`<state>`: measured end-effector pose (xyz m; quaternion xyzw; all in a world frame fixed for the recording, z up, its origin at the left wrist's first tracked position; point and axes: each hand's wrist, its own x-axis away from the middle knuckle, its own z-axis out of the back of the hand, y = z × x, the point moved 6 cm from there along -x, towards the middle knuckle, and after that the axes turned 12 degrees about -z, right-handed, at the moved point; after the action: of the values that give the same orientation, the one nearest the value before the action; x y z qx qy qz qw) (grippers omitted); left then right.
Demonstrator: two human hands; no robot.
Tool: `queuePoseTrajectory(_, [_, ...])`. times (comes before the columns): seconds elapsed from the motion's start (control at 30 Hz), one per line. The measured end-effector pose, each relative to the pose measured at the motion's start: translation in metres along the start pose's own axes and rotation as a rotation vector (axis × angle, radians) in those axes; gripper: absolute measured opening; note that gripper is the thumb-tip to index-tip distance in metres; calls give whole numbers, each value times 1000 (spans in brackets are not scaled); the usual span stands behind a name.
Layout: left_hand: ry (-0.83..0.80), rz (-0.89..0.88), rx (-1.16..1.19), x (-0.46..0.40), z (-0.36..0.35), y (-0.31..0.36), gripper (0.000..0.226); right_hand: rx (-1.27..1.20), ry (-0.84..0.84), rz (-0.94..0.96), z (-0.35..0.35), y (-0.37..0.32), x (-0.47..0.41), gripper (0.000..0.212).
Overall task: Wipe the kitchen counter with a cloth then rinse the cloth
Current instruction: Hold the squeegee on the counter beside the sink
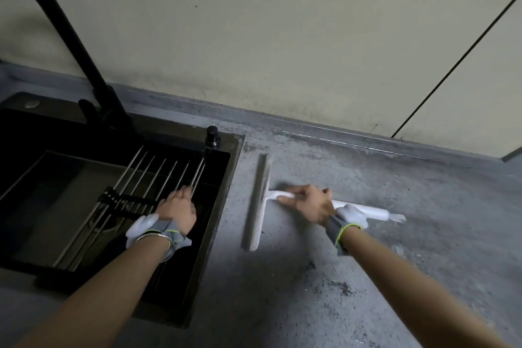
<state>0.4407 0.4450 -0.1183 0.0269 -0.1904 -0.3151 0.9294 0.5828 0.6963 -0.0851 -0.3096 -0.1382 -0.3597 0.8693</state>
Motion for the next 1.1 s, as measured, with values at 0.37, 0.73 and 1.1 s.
queuePoseTrajectory(0.37, [-147,-9,-21,-28,-7,-3,52,-54,70,-210,40,61,-66,48])
queuePoseTrajectory(0.73, [-199,-13,-53,-36,-7,-8,51,49,-35,9,6,-7,-54,36])
queuePoseTrajectory(1.1, [-263,-24,2,-32,-13,-5,55,132,-166,197,-49,-57,-17,43])
